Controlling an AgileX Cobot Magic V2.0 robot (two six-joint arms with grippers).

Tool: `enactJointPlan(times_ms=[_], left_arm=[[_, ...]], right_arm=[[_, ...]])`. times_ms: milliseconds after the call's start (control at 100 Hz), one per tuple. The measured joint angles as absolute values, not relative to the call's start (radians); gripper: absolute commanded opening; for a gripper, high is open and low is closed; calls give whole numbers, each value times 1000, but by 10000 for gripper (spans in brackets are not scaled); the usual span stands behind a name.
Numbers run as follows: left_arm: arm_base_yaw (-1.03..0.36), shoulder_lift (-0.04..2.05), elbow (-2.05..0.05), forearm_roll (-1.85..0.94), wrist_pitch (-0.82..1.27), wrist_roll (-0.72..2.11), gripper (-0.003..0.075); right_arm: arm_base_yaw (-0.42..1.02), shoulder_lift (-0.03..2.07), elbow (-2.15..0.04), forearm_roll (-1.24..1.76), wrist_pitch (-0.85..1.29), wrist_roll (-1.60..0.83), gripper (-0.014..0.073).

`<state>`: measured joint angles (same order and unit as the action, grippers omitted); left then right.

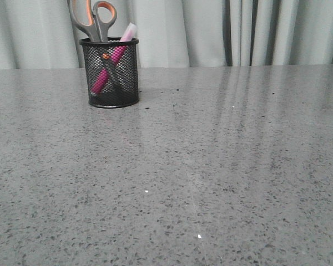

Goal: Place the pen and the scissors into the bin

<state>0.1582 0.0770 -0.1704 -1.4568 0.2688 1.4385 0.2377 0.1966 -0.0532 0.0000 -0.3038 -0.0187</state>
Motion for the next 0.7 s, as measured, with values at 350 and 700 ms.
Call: enactJointPlan(times_ms=[350, 700], left_arm=[[158, 77, -170, -1457, 268, 1438, -19], [158, 77, -170, -1438, 262, 1428, -19]], right_arm=[[238, 197, -53, 0, -304, -19, -69], [238, 197, -53, 0, -304, -19, -69]])
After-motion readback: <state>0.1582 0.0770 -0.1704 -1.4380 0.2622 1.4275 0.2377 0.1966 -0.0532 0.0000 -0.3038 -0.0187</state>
